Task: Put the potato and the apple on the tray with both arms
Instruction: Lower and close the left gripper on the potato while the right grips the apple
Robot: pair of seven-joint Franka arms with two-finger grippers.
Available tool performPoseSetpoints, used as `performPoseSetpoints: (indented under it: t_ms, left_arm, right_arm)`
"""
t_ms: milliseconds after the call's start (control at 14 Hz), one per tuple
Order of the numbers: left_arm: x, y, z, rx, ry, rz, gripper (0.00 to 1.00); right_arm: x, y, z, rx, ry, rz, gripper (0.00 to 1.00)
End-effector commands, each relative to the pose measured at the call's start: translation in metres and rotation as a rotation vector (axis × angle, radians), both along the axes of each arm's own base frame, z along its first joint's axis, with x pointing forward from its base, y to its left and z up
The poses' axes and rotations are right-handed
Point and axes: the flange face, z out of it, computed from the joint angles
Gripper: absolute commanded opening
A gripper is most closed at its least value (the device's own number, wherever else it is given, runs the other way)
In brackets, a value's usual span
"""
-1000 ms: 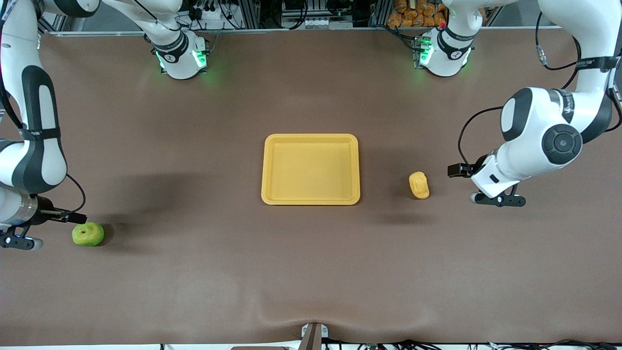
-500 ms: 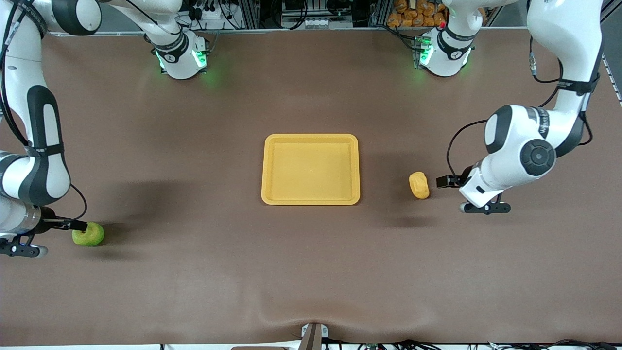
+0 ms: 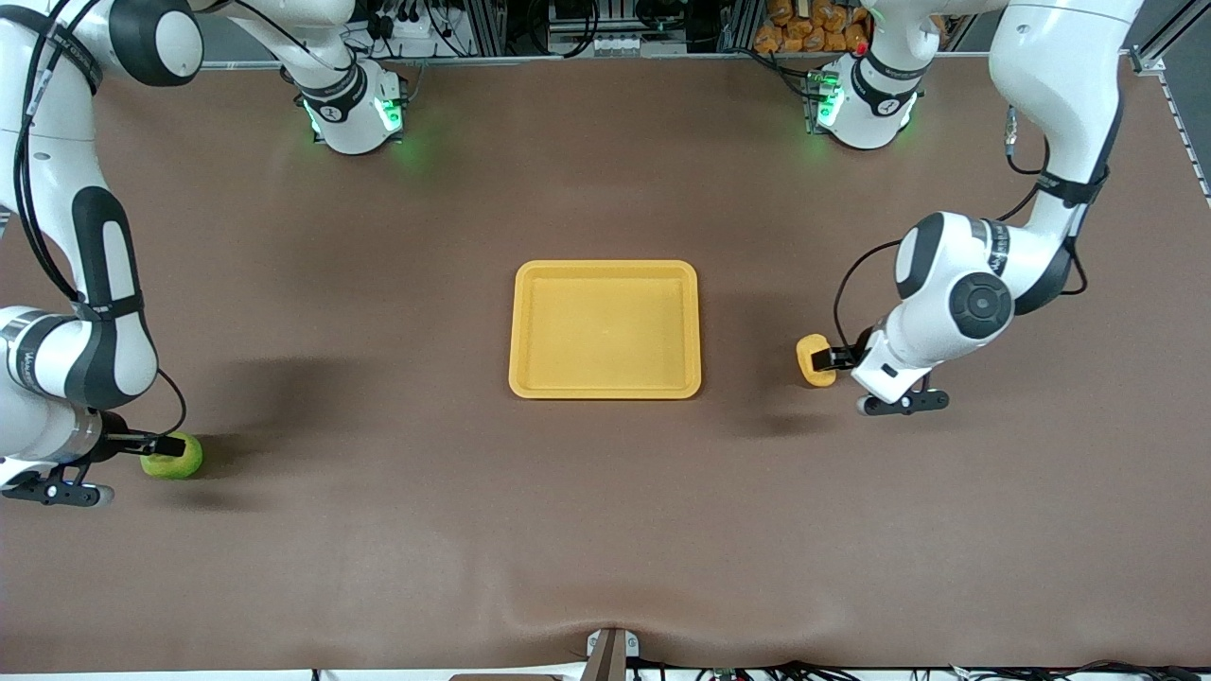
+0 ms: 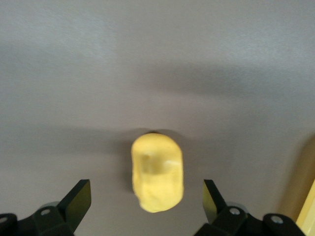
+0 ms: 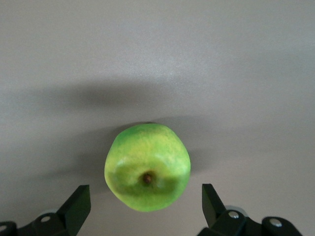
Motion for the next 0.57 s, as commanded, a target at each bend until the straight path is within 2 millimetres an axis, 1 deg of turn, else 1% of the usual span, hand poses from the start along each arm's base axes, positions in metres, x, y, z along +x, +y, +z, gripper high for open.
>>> performPoseSetpoints:
  t_ms: [0,357,500]
  left_arm:
    - [-0.003,-0.004,-0.009,-0.009,0.0,0.03,1.0]
    - [-0.015,0.002,-0.035,-0.013,-0.006,0.076,1.0]
    - [-0.016,0.002,-0.04,-0.014,-0.005,0.103,1.0]
  right_arm:
    - [0.006,-0.004,-0.008,0.021,-0.021,0.014,1.0]
    - [0.007,-0.005,-0.025,0.049,-0.043,0.024,1.0]
    - [0.007,-0.007,-0.027,0.046,-0.04,0.037,1.0]
